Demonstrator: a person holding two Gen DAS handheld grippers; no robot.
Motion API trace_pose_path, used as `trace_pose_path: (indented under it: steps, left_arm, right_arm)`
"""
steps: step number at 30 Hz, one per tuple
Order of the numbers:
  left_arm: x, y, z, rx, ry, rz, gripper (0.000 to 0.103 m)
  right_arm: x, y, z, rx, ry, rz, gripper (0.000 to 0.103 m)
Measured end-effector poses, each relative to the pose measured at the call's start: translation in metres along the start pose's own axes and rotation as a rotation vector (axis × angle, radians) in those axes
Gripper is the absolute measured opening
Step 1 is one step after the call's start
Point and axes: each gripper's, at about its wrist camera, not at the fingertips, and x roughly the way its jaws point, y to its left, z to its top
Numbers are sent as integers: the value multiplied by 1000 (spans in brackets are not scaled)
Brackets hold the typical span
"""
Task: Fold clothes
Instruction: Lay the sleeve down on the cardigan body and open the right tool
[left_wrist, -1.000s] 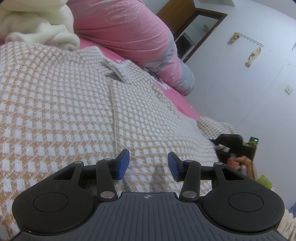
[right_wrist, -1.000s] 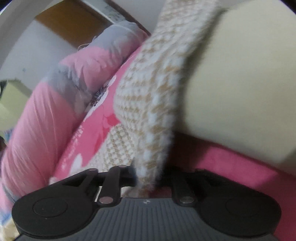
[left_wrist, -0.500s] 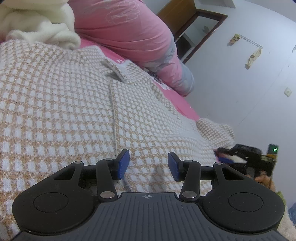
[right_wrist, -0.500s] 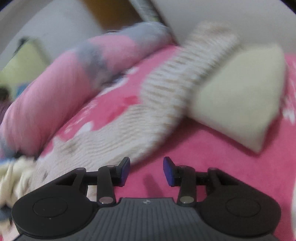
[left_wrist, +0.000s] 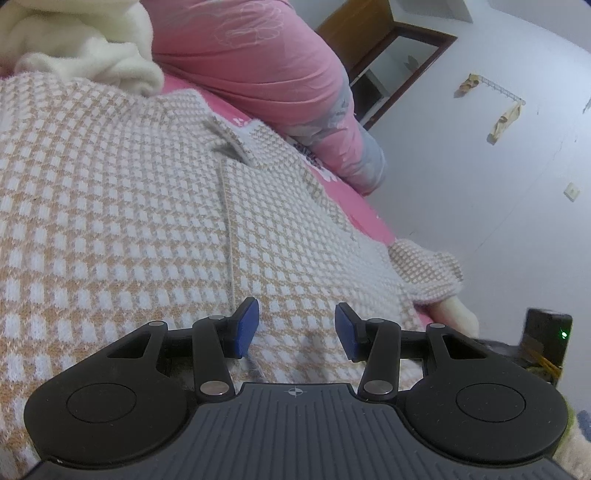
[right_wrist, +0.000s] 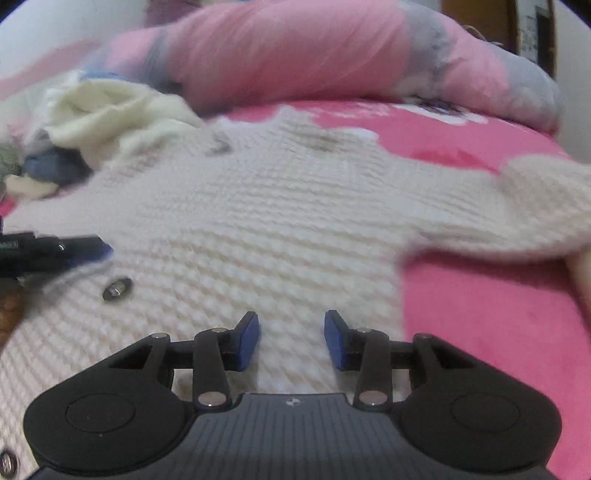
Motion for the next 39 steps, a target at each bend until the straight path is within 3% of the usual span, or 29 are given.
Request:
trace_pose_path:
  steps: [5, 11, 13, 15, 18, 21, 23, 26, 27, 29, 33, 39]
  left_arm:
    - [-1, 3, 0, -17, -2, -15, 46]
    - [-1, 6, 0, -31, -2, -25, 46]
    - [-1, 6, 0, -32, -2, -24, 45]
    - [-2, 5, 0, -35, -2, -27, 45]
    - [-1, 6, 0, -40, -4, -33, 45]
    - [-2, 8, 0, -47, -3, -41, 45]
    - [-2, 9, -1, -51, -3, -44, 46]
    - [-2, 9, 0, -52, -2, -44, 46]
    - [-2, 9, 0, -51, -2, -44, 46]
    - [-2, 8, 0, -49, -1, -42, 46]
    - [-1, 10, 2, -55, 1, -46, 45]
    - [-1, 10, 2, -57, 4, -49, 45]
  right_arm:
    - [-41, -15, -14, 18, 90, -221, 41]
    - [-39, 20, 35, -13, -17, -158, 39]
    - [-29, 37, 35, -63, -2, -100, 39]
    - [-23, 47, 18, -112, 45, -97, 39]
    - [-49, 26, -40, -74, 63, -134, 39]
    - [-123, 8, -105, 10, 19, -150, 39]
    - [-163, 0, -130, 79, 2, -167, 41]
    - [-206, 0, -130, 108, -11, -235, 41]
    - [-215, 7, -124, 86, -54, -234, 41]
    - [-221, 20, -108, 37, -153, -136, 41]
    - [-195, 55, -101, -122, -164, 30, 39]
    - [-225, 5, -157, 3, -23, -174, 40]
